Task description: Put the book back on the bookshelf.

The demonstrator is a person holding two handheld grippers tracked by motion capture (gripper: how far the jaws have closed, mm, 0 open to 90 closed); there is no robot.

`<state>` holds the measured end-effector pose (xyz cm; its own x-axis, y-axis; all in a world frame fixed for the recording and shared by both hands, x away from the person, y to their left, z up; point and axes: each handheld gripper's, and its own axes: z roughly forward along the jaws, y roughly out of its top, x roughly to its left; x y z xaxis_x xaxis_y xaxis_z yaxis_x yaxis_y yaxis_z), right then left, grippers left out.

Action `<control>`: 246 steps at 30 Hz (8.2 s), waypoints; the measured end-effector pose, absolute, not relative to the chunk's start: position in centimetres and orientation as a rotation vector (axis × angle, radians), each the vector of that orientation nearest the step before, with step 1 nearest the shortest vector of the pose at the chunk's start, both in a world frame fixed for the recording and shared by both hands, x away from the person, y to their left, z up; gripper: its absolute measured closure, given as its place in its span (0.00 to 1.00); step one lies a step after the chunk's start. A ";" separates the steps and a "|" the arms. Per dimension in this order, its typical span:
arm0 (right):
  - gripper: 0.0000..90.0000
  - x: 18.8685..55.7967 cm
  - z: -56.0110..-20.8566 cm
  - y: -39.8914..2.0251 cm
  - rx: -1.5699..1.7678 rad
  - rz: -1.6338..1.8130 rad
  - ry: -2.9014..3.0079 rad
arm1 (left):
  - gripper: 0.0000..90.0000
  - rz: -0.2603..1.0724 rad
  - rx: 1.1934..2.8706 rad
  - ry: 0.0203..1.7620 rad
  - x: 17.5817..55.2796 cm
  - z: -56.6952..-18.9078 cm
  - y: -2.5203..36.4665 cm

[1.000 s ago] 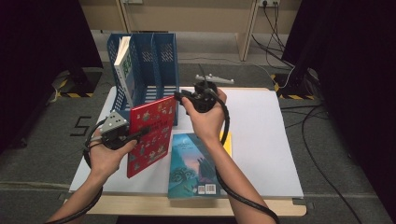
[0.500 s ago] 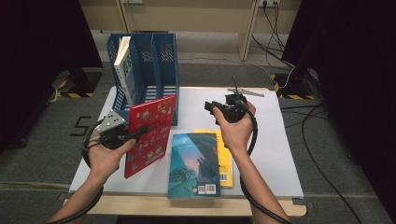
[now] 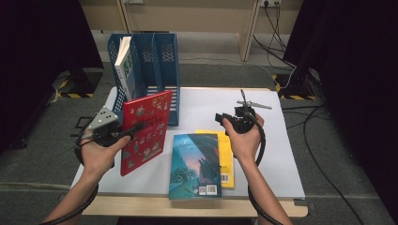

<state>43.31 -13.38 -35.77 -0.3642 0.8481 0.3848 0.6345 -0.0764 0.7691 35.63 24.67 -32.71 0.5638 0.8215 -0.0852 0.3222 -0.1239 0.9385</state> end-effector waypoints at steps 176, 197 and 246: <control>0.67 38.2 -46.2 -18.0 1.773 1.285 1.847 | 0.88 0.856 1.483 1.153 49.6 -27.6 26.5; 0.67 38.2 -46.2 -18.0 1.778 1.285 1.854 | 0.88 0.881 1.451 1.127 51.4 -28.1 26.3; 0.67 38.3 -46.4 -18.2 1.761 1.277 1.864 | 0.88 0.914 1.419 1.143 55.0 -29.6 26.0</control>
